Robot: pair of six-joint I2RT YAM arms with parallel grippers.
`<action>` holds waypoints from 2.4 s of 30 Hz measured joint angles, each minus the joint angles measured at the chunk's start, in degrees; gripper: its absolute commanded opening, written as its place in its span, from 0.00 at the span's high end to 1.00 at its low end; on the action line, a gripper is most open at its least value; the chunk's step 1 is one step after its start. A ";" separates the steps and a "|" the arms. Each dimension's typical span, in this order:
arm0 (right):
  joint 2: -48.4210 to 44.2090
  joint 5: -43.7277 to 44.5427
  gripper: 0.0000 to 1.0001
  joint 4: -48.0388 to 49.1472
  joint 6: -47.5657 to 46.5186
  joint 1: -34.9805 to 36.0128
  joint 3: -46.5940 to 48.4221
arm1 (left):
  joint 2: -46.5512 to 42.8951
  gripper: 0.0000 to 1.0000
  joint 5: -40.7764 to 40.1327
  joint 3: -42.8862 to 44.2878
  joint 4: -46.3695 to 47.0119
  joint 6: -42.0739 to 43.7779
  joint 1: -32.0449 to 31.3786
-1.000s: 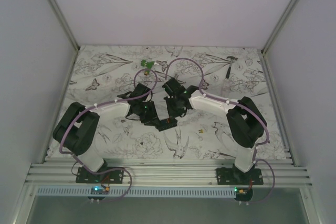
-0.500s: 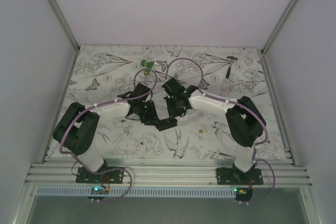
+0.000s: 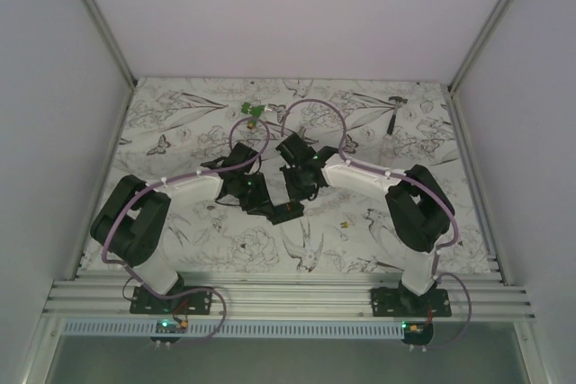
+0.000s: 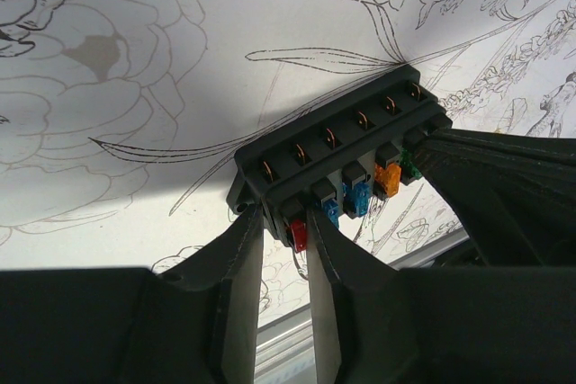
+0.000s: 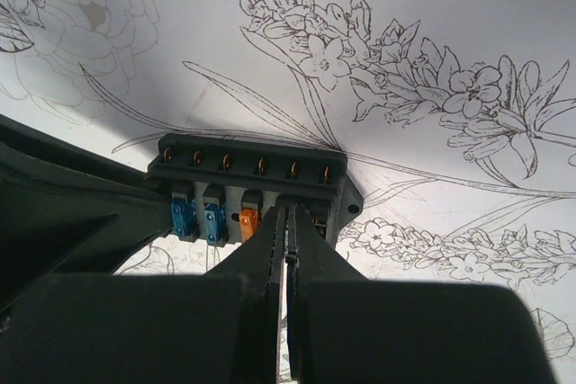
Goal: Snap on the fuse box
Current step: Install the fuse at the fuse box base.
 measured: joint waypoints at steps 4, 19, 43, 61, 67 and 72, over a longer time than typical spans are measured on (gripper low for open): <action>-1.27 2.29 0.88 0.48 -1.62 1.53 -0.26 | 0.00 0.72 0.00 0.00 -0.02 0.00 0.02; -11.17 2.60 0.75 -0.46 -3.72 3.34 -2.62 | -2.60 0.58 0.00 0.00 -0.15 0.00 -0.13; -5.42 -0.87 0.87 2.23 -0.37 3.34 -4.94 | -3.63 0.65 -0.46 0.37 -1.51 0.07 -0.76; -3.30 0.13 1.00 0.39 0.46 3.87 -2.99 | -1.38 0.68 -0.46 0.92 -1.51 0.07 -1.16; -1.09 3.76 1.00 -0.98 0.24 5.77 -0.79 | -1.11 0.68 -0.50 0.92 -1.62 0.04 -1.20; -0.13 6.86 1.00 -2.19 0.00 7.17 0.61 | -1.27 0.67 -0.79 0.92 -1.77 0.02 -1.20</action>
